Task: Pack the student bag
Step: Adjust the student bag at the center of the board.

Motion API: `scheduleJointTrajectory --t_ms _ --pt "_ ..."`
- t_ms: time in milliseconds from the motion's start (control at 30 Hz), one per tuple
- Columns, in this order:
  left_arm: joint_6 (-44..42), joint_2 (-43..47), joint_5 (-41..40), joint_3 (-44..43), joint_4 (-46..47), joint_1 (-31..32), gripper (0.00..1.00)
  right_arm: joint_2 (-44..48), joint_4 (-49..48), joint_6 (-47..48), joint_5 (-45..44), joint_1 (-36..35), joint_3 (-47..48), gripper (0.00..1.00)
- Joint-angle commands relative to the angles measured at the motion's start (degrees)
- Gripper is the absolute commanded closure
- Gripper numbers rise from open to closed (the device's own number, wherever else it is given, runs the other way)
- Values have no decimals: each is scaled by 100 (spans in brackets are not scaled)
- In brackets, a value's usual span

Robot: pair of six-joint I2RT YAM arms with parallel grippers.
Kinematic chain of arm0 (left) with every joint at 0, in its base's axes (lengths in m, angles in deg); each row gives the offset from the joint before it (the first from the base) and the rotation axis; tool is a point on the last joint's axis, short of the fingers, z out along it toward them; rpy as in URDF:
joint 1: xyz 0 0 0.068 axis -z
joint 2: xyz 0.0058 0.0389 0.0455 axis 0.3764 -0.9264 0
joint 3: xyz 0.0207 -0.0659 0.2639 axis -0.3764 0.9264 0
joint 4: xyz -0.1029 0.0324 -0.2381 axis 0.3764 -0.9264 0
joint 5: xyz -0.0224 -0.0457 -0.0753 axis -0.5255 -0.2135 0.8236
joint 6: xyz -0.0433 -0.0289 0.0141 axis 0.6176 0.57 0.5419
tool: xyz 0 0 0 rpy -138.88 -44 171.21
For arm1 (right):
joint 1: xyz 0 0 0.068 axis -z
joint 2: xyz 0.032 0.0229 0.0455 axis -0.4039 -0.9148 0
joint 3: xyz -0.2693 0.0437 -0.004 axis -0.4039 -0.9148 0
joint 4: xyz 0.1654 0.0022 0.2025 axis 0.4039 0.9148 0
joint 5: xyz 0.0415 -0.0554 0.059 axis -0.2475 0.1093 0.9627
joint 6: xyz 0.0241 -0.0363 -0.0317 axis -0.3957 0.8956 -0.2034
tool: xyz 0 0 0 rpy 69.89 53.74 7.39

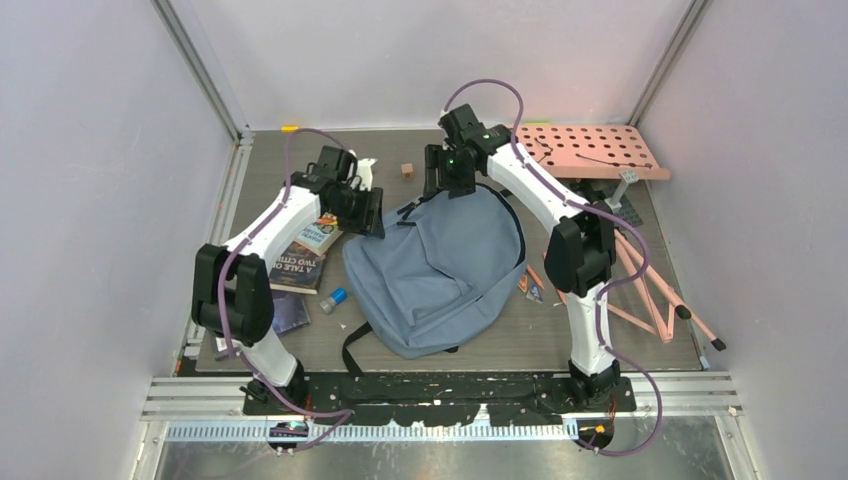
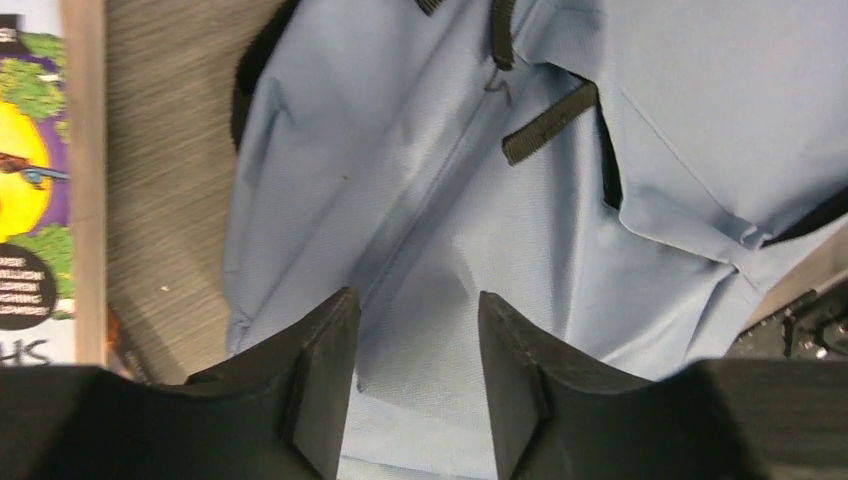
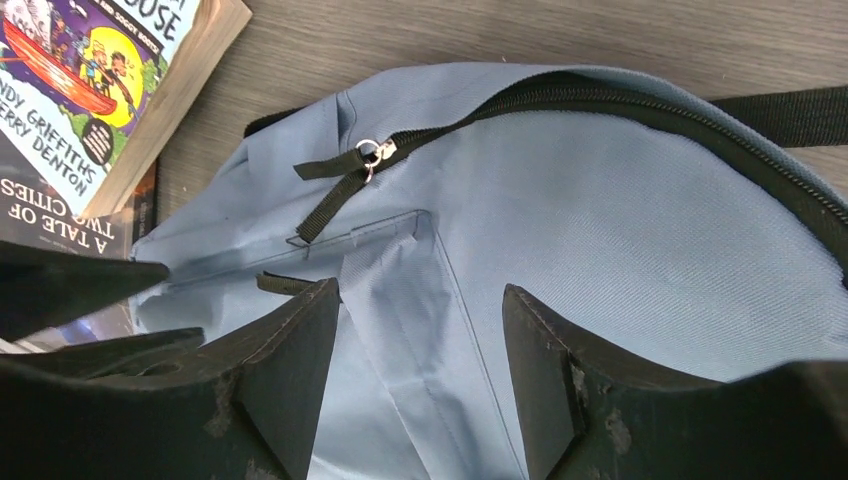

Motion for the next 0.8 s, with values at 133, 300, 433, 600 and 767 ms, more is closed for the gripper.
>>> scheduleJointTrajectory --t_ms 133,300,433,600,767 --pt "162 165 1094 492 100 -6 62 -510 649 -258 -242 -176 1138 39" --pt "351 494 1451 967 257 113 66 -760 951 -425 -491 -375 1398 42" --pt "453 747 1669 1241 246 206 68 -981 1102 -629 -599 -494 1619 42" --pt "545 1273 1596 1452 201 228 64 -1317 1448 -924 -703 -653 2044 42" --pt "576 1452 803 1190 -77 200 51 -1362 1650 -1108 -1124 -895 2101 41"
